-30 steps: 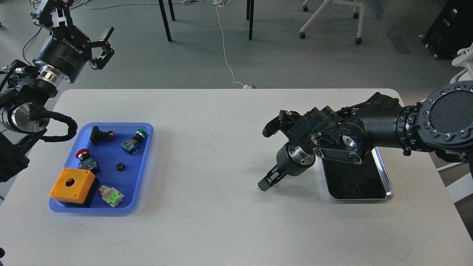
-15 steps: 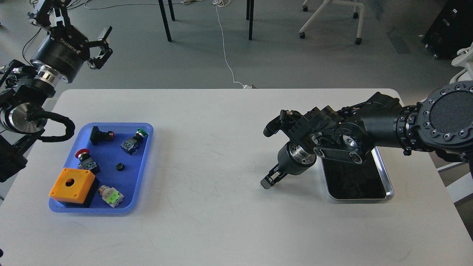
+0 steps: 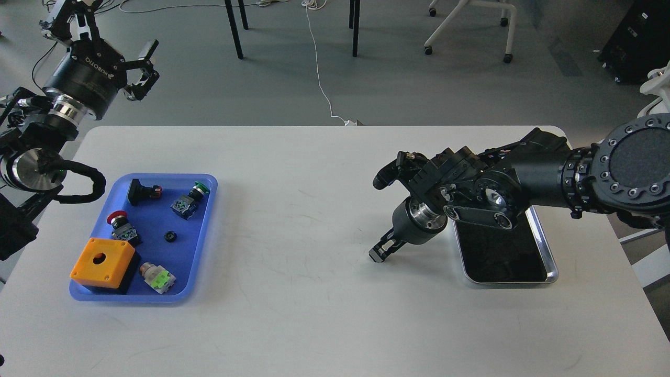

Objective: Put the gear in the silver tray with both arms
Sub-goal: 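Reach the right gripper down and grasp the black gear on the table, then carry the gear with the right gripper and lower it into the silver tray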

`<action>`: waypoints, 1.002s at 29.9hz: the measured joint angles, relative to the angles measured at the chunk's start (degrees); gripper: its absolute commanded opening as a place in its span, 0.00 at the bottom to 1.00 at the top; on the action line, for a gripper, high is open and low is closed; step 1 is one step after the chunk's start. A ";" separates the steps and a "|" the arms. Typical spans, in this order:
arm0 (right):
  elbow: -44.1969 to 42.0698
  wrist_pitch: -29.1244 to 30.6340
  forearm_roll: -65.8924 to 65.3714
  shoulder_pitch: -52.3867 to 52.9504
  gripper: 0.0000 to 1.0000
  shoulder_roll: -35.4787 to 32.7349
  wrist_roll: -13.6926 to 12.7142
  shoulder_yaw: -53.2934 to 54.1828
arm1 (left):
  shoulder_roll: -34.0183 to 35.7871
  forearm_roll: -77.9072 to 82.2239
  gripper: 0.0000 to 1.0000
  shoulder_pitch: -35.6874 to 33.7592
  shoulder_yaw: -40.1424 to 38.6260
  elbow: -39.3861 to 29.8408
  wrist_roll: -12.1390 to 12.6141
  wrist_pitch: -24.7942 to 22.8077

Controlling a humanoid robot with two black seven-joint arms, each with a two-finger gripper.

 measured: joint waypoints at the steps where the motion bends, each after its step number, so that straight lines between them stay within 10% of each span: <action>1: 0.01 0.00 0.01 -0.05 0.40 0.00 0.01 0.01 | 0.00 0.00 0.98 0.00 0.00 0.00 0.00 0.00; 14: -0.22 -0.15 -0.07 -1.05 0.19 -0.04 0.44 0.01 | 0.01 0.00 0.98 0.54 -0.01 0.12 0.00 0.09; 30: 4.16 -0.16 -0.13 8.37 0.17 0.02 0.45 0.54 | 0.48 0.09 0.98 1.20 0.02 0.09 -0.09 0.12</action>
